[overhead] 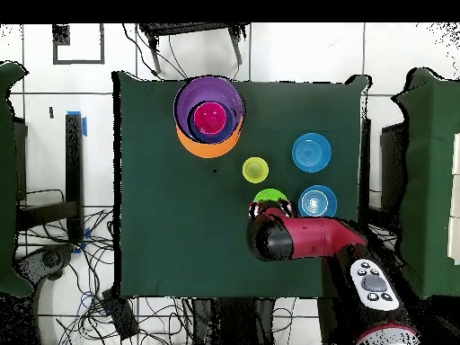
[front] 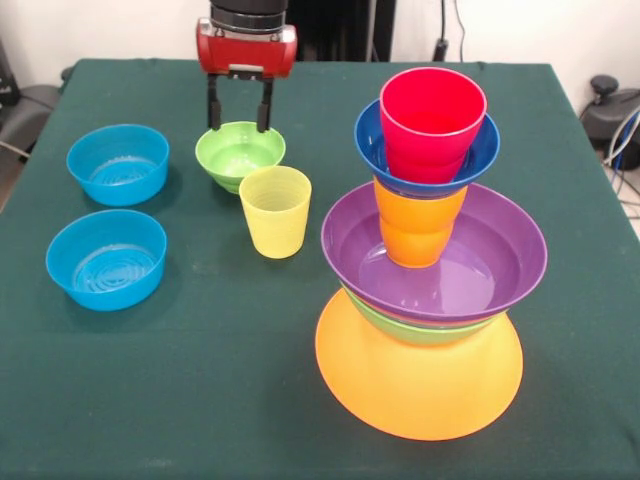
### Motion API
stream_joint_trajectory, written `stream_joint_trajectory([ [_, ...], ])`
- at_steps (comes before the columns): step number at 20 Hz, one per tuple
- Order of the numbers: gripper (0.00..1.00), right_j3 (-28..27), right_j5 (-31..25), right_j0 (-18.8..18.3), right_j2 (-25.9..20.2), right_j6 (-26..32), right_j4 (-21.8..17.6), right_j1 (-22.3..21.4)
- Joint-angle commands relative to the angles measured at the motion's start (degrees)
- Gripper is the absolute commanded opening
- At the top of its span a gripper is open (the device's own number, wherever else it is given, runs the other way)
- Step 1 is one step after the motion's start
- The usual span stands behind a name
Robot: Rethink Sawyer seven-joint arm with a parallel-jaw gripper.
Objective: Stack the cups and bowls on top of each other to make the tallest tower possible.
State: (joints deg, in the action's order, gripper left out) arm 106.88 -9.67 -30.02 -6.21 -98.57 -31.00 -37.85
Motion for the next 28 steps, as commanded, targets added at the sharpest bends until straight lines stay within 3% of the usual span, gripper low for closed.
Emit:
stream_joint_trajectory([
  [1, 1.0, 4.06, 5.06, 1.86, 1.27, -10.49, 0.87, 4.33],
  [8, 1.0, 5.57, 6.46, 0.28, -2.37, -10.21, 1.1, 6.77],
  [15, 1.0, 7.62, 7.74, 1.64, -3.2, -11.6, 2.57, 6.48],
  [28, 1.0, 3.48, 10.64, 3.05, -1.89, -10.89, 1.95, 9.55],
])
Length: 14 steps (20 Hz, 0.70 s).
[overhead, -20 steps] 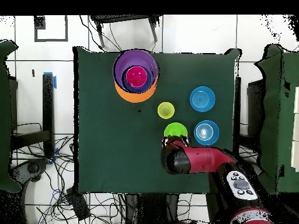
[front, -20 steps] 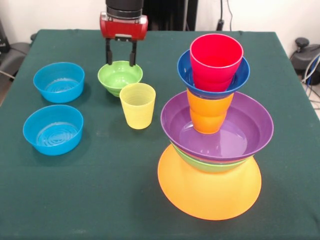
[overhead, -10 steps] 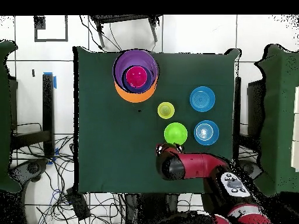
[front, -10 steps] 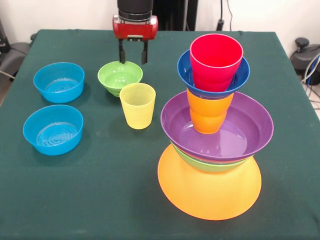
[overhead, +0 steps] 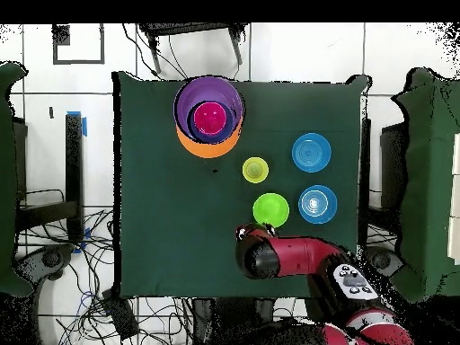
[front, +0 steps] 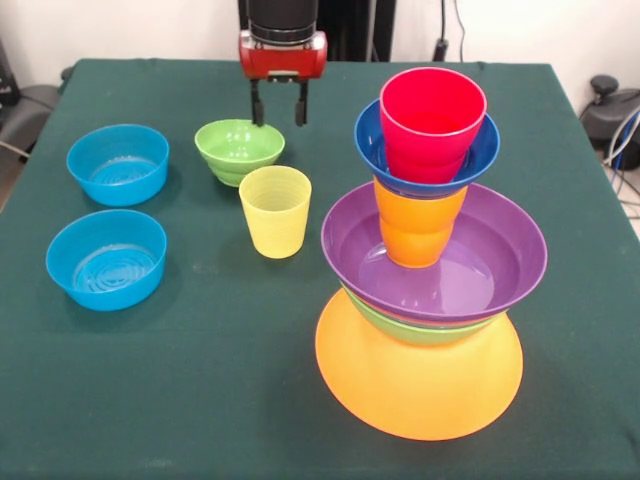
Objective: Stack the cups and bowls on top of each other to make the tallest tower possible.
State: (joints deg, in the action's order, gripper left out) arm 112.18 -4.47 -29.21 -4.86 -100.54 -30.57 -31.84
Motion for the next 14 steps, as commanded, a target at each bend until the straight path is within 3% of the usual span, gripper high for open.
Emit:
stream_joint_trajectory([
  [1, 1.0, -2.28, 6.22, 2.74, -2.89, -9.16, 1.62, 3.89],
  [5, 1.0, -4.11, 8.81, 5.1, -0.84, -9.8, 2.37, 4.65],
  [10, 1.0, -6.01, 8.57, 5.28, -0.94, -8.16, 2.42, 4.42],
  [14, 1.0, -7.86, 8.66, 7.82, 2.23, -7.69, 2.84, 3.51],
])
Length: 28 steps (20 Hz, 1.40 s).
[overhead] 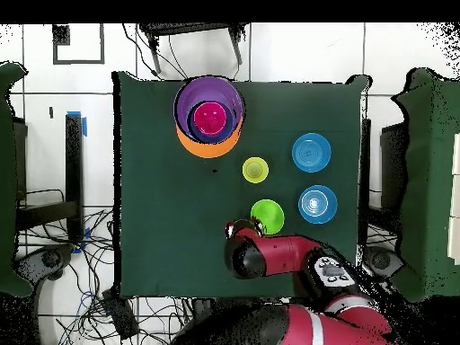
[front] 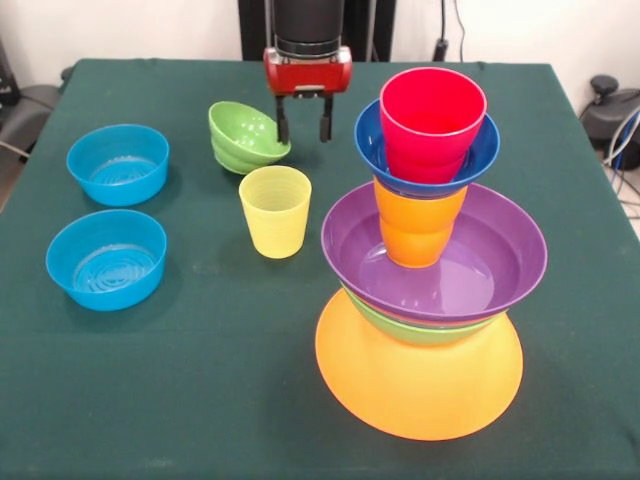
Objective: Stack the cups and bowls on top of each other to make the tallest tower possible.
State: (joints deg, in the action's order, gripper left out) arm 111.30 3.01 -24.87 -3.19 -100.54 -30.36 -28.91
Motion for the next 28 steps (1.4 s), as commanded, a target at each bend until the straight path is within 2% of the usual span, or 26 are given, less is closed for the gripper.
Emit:
stream_joint_trajectory([
  [1, 1.0, -7.37, 0.62, 3.72, 0.95, -7.35, 2.61, 0.32],
  [6, 1.0, -10.07, 1.09, 7.01, 6.09, -6.88, 2.39, 0.38],
  [9, 1.0, -12.05, 1.71, 7.71, 8.55, -5.73, 1.15, 0.78],
  [12, 1.0, -12.78, 0.69, 6.0, 7.52, -4.0, -0.76, 0.45],
  [18, 1.0, -12.75, 0.61, 4.3, 5.79, -3.75, -1.64, 1.07],
  [23, 1.0, -11.73, -0.55, 2.91, 3.43, -3.94, -1.38, 1.37],
  [28, 1.0, -10.03, -4.08, 0.74, 0.36, -3.69, -0.18, 1.34],
])
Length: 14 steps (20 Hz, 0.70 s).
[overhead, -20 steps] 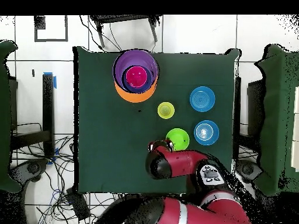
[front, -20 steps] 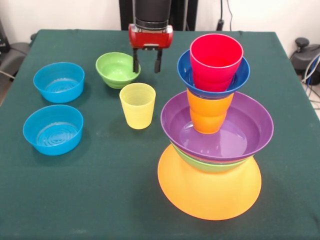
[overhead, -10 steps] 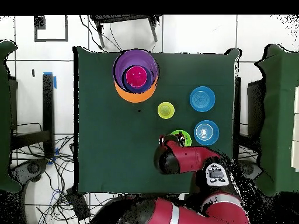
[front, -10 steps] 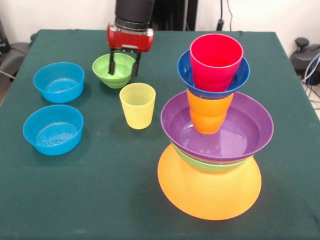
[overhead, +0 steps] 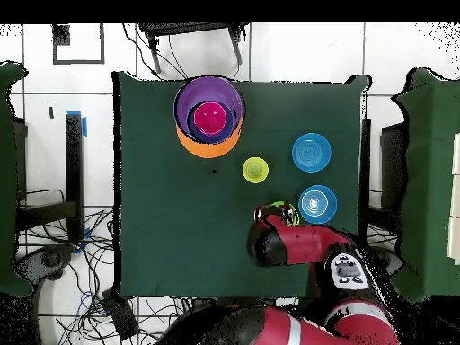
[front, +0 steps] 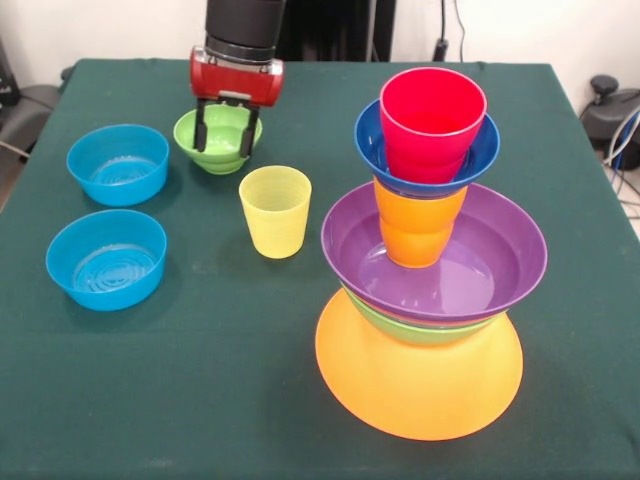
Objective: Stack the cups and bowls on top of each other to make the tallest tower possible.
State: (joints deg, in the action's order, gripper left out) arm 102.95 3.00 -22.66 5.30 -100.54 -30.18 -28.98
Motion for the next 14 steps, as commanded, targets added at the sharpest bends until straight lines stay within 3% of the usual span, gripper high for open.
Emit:
stream_joint_trajectory([
  [1, 1.0, -1.25, -4.64, -1.88, -8.64, -3.69, -0.12, 1.41],
  [14, 1.0, 2.47, -9.8, -4.26, -11.57, -4.12, 2.17, 0.23],
])
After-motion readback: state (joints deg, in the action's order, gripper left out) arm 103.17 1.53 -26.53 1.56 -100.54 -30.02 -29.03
